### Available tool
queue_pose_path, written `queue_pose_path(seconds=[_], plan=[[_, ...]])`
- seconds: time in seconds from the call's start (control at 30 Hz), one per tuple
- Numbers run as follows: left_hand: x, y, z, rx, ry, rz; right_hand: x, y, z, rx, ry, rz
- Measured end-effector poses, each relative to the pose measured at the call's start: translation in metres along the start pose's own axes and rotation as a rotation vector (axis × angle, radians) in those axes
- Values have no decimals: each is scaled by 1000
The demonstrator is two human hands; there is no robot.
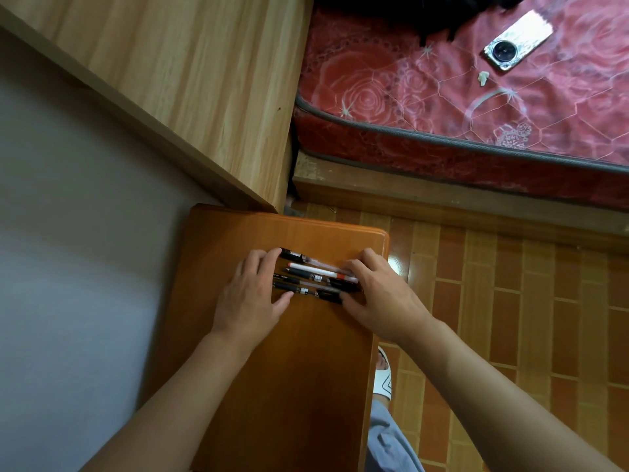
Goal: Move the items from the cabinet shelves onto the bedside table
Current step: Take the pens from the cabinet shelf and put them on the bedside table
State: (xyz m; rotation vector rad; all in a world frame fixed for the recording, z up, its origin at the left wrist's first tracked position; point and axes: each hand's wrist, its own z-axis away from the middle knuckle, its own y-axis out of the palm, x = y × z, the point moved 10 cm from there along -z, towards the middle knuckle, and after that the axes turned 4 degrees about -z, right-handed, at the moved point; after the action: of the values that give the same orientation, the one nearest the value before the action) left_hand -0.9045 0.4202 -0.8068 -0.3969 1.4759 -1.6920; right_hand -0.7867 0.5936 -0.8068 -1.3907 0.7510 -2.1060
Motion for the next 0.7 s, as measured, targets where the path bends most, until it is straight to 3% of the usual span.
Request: queue_pose_path(seconds=[0.13,0.7], plan=[[-4,-1,-4,15,49,6,-5,11,7,51,15,36],[-21,0,-23,1,77,130,-14,-15,-24,-53,69,-17]])
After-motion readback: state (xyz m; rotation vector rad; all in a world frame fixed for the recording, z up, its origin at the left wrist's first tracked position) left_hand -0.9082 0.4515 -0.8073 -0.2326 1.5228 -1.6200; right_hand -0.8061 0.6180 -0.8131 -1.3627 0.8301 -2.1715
